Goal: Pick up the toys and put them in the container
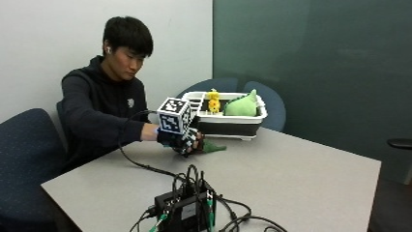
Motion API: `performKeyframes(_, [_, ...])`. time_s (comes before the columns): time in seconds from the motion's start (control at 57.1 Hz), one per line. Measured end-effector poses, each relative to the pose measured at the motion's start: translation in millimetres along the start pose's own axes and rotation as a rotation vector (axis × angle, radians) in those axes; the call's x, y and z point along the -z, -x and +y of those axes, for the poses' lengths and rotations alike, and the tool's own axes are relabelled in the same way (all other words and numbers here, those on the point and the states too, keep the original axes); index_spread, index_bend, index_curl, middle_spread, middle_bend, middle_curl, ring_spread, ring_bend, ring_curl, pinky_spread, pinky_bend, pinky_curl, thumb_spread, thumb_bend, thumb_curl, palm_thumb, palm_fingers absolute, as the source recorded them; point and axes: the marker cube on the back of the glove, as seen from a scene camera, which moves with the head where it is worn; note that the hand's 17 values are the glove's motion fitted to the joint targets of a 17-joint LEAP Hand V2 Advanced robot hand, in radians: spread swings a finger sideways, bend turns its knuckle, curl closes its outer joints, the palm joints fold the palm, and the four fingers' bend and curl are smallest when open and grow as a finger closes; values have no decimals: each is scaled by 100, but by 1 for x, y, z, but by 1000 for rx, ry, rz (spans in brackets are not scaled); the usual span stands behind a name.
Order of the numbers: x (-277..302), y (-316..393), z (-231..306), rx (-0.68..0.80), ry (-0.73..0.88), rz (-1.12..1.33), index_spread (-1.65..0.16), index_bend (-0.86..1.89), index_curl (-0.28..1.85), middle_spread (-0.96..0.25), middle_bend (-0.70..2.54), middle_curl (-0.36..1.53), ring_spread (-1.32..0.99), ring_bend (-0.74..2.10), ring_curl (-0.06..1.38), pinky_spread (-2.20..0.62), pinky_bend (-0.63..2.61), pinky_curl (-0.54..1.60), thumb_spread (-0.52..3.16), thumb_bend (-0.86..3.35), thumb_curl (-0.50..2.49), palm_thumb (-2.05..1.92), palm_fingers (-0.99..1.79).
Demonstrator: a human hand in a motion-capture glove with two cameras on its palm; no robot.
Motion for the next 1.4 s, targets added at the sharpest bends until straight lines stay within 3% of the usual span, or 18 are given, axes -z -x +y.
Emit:
performKeyframes(0.298, [90,10,6,17,-161,100,-40,50,15,-24,88,70,-37,124,55,-38,111,41,43,14,93,81,98])
performKeyframes(0.455, [180,67,16,135,-317,34,-44,57,17,-25,88,76,-37,125,57,-39,112,44,26,15,100,80,96])
performKeyframes(0.578, [210,129,22,279,-351,18,-46,61,18,-26,88,80,-36,126,59,-39,113,45,16,16,104,79,94])
performKeyframes(0.648, [215,142,12,283,-219,-38,-47,60,19,-26,87,82,-36,126,59,-39,114,47,12,15,106,77,89])
performKeyframes(0.735, [193,163,9,297,-67,109,-44,46,17,-27,81,83,-36,126,61,-38,117,48,11,13,108,75,68])
performKeyframes(0.788, [181,163,9,349,-3,217,-38,27,14,-25,62,76,-34,116,58,-36,128,51,28,11,108,70,31])
performKeyframes(0.858, [176,142,5,400,11,395,-33,30,20,-19,41,68,-26,87,52,-24,120,50,55,1,100,54,-31])
performKeyframes(0.893, [177,140,7,409,-1,375,-32,27,19,-16,32,64,-22,74,47,-19,116,46,65,-3,95,49,-37])
performKeyframes(1.068, [179,124,34,400,-102,67,-28,16,21,-7,16,52,-12,49,33,-7,97,37,99,-2,76,38,-18])
performKeyframes(1.4, [125,13,84,350,-116,55,-28,16,27,-5,23,49,-10,49,32,-2,79,31,126,-2,54,29,-1])
